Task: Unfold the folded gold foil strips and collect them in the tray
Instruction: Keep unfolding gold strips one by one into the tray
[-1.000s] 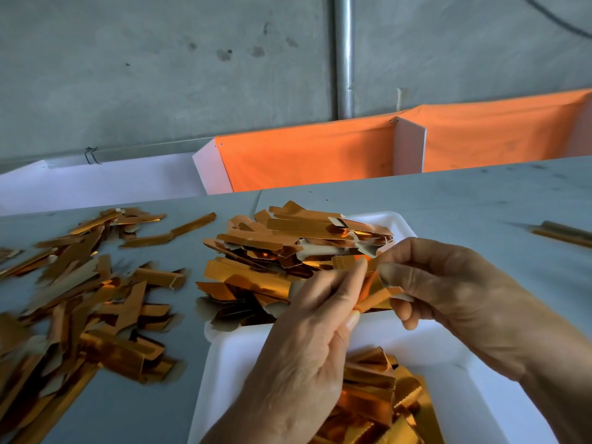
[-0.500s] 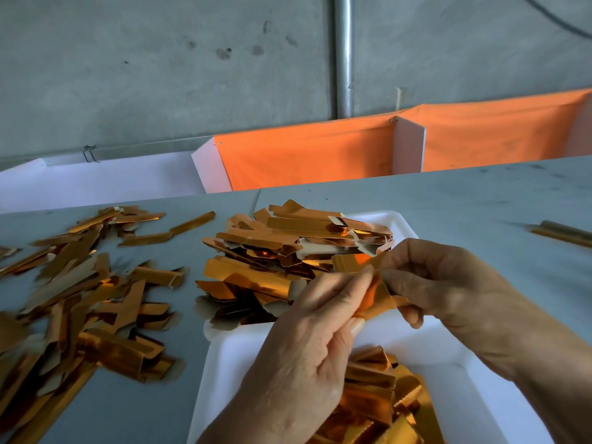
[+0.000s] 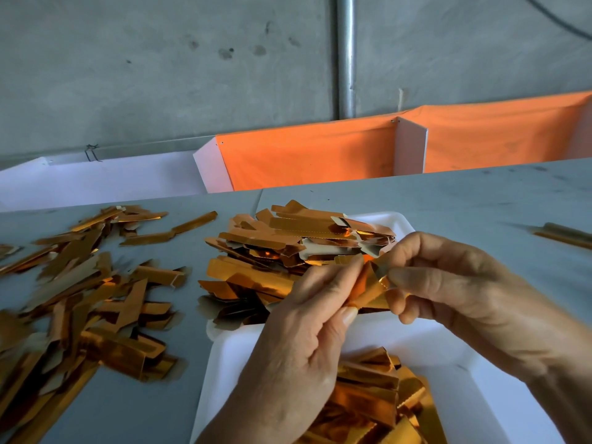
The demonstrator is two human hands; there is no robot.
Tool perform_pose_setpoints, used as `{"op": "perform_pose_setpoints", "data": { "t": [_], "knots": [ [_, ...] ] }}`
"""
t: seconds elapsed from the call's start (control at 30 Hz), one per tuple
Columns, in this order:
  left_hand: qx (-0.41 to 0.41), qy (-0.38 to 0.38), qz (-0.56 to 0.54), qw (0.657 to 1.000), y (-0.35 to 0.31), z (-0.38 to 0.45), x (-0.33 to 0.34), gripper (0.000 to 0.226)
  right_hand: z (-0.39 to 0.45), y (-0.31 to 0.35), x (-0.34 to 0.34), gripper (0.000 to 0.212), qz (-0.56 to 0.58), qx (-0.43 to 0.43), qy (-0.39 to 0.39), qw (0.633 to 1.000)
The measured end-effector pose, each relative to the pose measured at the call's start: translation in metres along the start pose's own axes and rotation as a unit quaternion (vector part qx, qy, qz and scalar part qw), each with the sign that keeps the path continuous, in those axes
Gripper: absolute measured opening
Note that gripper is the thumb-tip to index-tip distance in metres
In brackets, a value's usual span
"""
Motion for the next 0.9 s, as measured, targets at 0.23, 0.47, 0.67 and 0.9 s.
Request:
{"op": "perform_pose_setpoints", "data": {
  "t": [0.23, 0.47, 0.67, 0.9],
  "knots": [
    [0.025, 0.007, 0.071, 0.997, -0.003, -0.001, 0.003, 0.049, 0.001, -0.002, 0.001, 0.009, -0.08, -0.016, -0.052, 0.995],
    [0.032, 0.004, 0.072, 0.997, -0.004, -0.002, 0.001, 0.051, 0.003, -0.016, 0.003, 0.021, 0.136, 0.071, 0.036, 0.987],
    [0.047, 0.009, 0.086, 0.995, -0.008, -0.001, 0.002, 0.052, 0.003, -0.021, 0.007, 0.04, 0.172, 0.081, 0.049, 0.981],
    [0.036, 0.011, 0.095, 0.995, -0.006, -0.002, 0.004, 0.049, 0.003, -0.021, 0.003, 0.018, 0.088, 0.088, -0.003, 0.992]
  ]
}}
Point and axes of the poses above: each hand's wrist, its own z-axis towards the middle knuckle, its own x-axis out of the palm, y = z × x, the point moved 8 cm from there along z, towards the middle knuckle
